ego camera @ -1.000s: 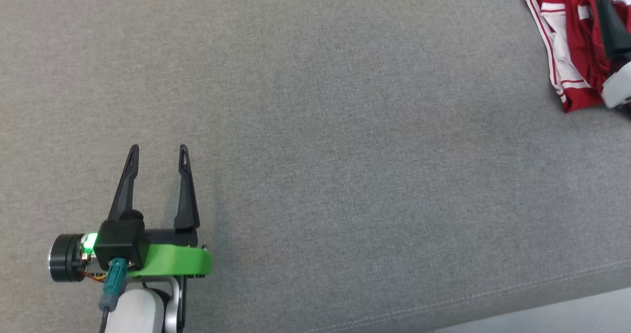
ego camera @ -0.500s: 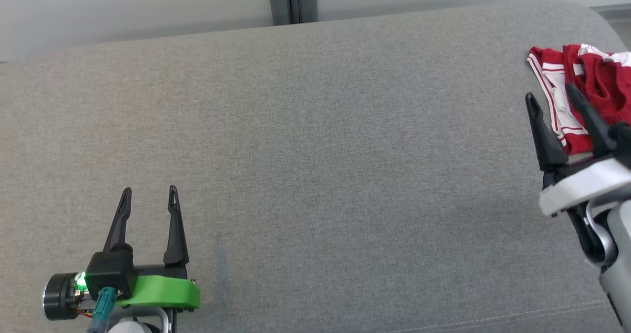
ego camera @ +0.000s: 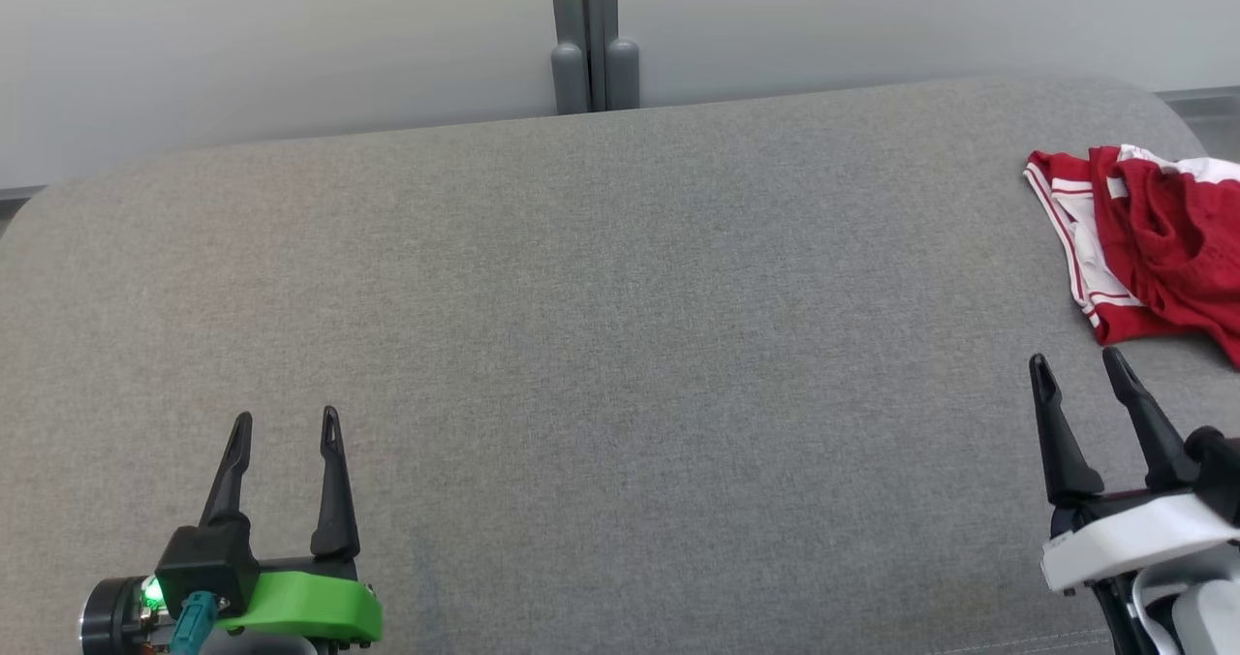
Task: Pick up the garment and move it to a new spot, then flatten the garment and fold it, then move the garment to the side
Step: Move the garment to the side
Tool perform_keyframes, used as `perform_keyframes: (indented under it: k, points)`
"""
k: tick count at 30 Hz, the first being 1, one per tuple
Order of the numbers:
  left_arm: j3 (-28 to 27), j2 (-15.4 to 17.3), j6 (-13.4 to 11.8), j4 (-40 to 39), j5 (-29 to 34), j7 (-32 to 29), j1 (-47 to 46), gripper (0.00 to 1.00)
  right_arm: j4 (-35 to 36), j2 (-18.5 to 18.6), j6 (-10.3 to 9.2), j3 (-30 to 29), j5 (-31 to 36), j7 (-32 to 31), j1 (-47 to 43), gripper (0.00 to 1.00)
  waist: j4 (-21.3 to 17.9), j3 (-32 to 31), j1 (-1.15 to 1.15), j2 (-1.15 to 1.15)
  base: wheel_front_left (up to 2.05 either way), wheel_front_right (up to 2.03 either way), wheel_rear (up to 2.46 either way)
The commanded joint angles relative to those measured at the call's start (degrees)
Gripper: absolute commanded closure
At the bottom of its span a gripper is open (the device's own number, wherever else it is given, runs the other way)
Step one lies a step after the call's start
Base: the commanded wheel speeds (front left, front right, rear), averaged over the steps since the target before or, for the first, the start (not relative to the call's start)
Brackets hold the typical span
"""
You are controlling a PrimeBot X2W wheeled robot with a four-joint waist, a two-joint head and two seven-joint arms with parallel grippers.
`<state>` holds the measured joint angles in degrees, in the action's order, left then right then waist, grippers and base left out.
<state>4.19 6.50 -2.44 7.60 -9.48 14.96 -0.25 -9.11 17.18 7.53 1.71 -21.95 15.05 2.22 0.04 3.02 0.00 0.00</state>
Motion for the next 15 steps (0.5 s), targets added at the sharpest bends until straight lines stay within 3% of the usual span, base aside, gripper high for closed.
perform_keyframes:
  k: [1, 15]
  points:
    - [-0.3, 0.1, 0.3, 0.3, -0.1, 0.3, 1.0, 0.0, 0.8, -0.6, -0.11, -0.5, 0.8, 0.1, -1.5, 0.0, 0.4, -1.0, 0.0, 0.0, 0.0, 0.0, 0.0]
    - [-1.5, -0.5, 2.2, 2.5, -0.2, 0.3, 2.1, 0.0, 2.6, -5.3, -0.11, -0.2, 4.6, 0.1, -6.0, 0.0, 2.3, -4.0, 0.0, 0.0, 0.0, 0.0, 0.0]
